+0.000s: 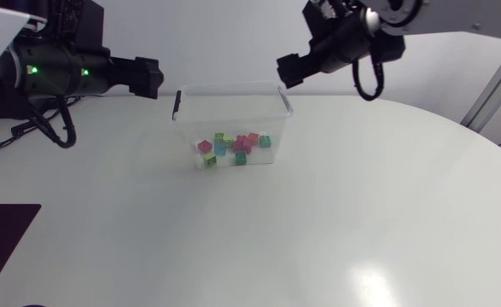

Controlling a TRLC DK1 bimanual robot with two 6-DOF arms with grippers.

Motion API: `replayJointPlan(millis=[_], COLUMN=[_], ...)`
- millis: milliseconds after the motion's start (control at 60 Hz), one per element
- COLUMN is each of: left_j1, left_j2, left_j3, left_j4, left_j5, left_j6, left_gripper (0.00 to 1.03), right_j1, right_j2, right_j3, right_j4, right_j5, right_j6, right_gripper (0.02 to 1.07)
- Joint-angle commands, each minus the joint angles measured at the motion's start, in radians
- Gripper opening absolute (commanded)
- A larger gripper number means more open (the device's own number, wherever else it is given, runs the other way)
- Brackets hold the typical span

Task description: Place the duplo bricks in the container

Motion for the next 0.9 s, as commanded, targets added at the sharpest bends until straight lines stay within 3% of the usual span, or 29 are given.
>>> replayJointPlan(millis=[0, 467, 883], left_j1=[0.019, 0.112, 0.197], left_j2=[-0.05, -0.294, -0.564], left_j3=[-0.052, -0.233, -0.5], left_j4=[-0.006, 0.033, 0.159], left_j5=[-0.014, -0.02, -0.019], left_j6=[-0.012, 0.022, 0.071], left_gripper=[0.99, 0.99, 0.99], right_j1=[-0.034, -0.202, -0.316], right_j2=[-0.079, -0.475, -0.807], right_j3=[-0.107, -0.546, -0.874], right_j4=[0.024, 0.182, 0.282], right_j5=[0.012, 0.038, 0.042], right_j6=[0.017, -0.013, -0.048], right_gripper=[1.02, 1.02, 1.02])
